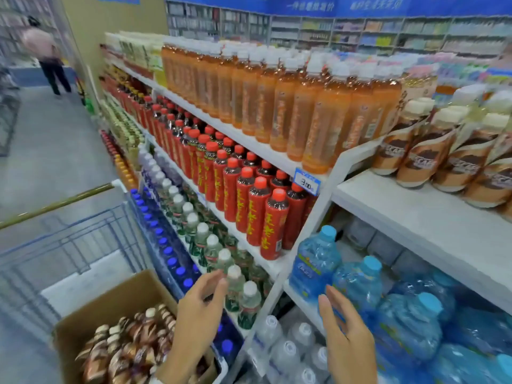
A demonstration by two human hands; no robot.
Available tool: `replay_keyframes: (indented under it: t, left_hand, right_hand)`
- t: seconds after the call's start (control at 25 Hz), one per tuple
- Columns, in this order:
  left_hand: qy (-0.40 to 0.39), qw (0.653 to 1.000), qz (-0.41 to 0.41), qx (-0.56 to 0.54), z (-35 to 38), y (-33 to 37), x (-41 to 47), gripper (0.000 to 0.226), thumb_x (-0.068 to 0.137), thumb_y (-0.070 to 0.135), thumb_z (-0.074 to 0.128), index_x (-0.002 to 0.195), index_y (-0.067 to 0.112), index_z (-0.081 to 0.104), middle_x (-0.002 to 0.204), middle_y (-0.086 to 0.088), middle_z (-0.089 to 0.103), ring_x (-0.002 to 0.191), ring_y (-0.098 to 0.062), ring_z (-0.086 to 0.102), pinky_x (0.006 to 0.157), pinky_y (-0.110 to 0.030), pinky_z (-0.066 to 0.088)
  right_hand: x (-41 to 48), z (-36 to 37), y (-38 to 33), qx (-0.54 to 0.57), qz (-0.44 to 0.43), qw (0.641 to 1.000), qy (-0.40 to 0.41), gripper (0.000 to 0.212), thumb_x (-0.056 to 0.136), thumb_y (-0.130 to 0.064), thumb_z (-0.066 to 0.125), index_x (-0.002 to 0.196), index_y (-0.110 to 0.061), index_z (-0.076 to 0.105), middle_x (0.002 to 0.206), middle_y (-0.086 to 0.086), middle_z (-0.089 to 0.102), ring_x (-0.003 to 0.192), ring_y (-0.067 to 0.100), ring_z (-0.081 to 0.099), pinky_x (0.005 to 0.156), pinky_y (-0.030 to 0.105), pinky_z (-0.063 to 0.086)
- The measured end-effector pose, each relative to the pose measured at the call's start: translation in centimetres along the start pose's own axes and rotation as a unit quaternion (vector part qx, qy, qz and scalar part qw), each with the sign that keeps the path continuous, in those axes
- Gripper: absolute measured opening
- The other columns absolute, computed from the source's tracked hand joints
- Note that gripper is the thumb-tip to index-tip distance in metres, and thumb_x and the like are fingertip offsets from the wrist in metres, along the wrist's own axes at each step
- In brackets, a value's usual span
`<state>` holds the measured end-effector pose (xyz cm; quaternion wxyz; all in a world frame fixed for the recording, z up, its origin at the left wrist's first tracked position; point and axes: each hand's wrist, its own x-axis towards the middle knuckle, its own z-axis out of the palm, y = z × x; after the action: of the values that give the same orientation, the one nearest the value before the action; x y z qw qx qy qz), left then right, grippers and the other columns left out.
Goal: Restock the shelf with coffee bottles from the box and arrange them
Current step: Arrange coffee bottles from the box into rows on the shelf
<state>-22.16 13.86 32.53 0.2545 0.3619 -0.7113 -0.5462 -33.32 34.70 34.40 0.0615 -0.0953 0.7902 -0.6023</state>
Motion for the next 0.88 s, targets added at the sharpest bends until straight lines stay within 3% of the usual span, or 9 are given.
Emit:
replay_keyframes:
  t: [0.08,0.16,0.24,0.32,0.48,0.64,0.76,0.88]
  left_hand:
    - [0.038,0.998,-0.043,0.017,-2.6,-3.9,-1.4,0.019,0.097,0.038,0.061,0.115,0.034,0.067,0.109,0.020,0.071,0.105,0.002,0.065,0.081,-0.008,0.045]
    - [0.064,0.995,-0.077,0.020,-4.9,-7.2,-2.5,0.015,0.097,0.031,0.063,0.111,0.030,0.069,0.105,0.016,0.074,0.101,-0.002,0.069,0.086,-0.017,0.050]
    - [0.090,0.990,-0.109,0.023,-7.1,-10.0,-3.3,0.013,0.097,0.027,0.064,0.108,0.029,0.069,0.104,0.015,0.073,0.098,-0.002,0.069,0.089,-0.024,0.053]
    - [0.114,0.982,-0.149,0.021,-9.3,-12.4,-3.8,0.012,0.097,0.026,0.064,0.108,0.029,0.069,0.104,0.015,0.072,0.098,0.001,0.066,0.087,-0.022,0.050]
    - [0.147,0.959,-0.242,0.010,-13.3,-18.2,-4.6,0.019,0.095,0.035,0.065,0.112,0.029,0.070,0.108,0.012,0.073,0.103,-0.006,0.067,0.097,-0.035,0.054]
    - [0.150,0.947,-0.282,-0.006,-15.9,-22.1,-4.5,0.014,0.098,0.028,0.063,0.109,0.033,0.069,0.106,0.012,0.074,0.102,-0.003,0.068,0.091,-0.028,0.054]
    - [0.164,0.933,-0.320,0.001,-17.1,-24.9,-3.7,0.016,0.099,0.024,0.060,0.105,0.040,0.061,0.106,0.015,0.070,0.105,-0.009,0.066,0.090,-0.027,0.049]
    - [0.172,0.917,-0.359,0.008,-17.7,-27.6,-1.5,0.014,0.100,0.029,0.058,0.113,0.028,0.062,0.107,0.007,0.068,0.111,-0.022,0.064,0.096,-0.035,0.049]
  right_hand:
    - [-1.2,3.2,2.6,-0.019,0.040,0.997,-0.059,0.020,0.091,-0.032,0.070,0.110,-0.037,0.068,0.121,-0.007,0.069,0.114,0.013,0.064,0.100,0.031,0.046]
    - [-2.2,6.0,4.6,-0.036,0.081,0.989,-0.115,0.018,0.094,-0.034,0.066,0.112,-0.034,0.065,0.119,-0.006,0.068,0.112,0.015,0.062,0.098,0.031,0.046]
    - [-3.2,8.7,6.4,-0.057,0.114,0.980,-0.150,0.020,0.095,-0.036,0.064,0.115,-0.030,0.067,0.119,-0.006,0.067,0.104,0.010,0.062,0.098,0.032,0.047]
    - [-4.0,11.6,8.3,-0.086,0.151,0.970,-0.171,0.023,0.094,-0.037,0.066,0.115,-0.029,0.071,0.120,-0.007,0.068,0.097,0.003,0.063,0.099,0.034,0.048]
    - [-4.9,17.1,11.3,-0.137,0.205,0.944,-0.218,0.010,0.091,-0.027,0.072,0.096,-0.036,0.071,0.115,0.000,0.072,0.114,0.021,0.066,0.106,0.045,0.047]
    - [-4.8,21.7,9.9,-0.137,0.199,0.934,-0.263,0.020,0.096,-0.019,0.065,0.114,-0.009,0.068,0.108,0.007,0.070,0.104,0.021,0.063,0.085,0.020,0.047]
    - [-5.4,25.1,9.9,-0.188,0.197,0.909,-0.316,0.022,0.098,-0.029,0.062,0.114,-0.015,0.067,0.107,0.003,0.068,0.105,0.020,0.063,0.087,0.026,0.041]
    - [-5.9,27.8,10.3,-0.206,0.215,0.890,-0.346,0.023,0.099,-0.031,0.060,0.116,-0.017,0.066,0.112,0.000,0.069,0.105,0.016,0.062,0.088,0.026,0.041]
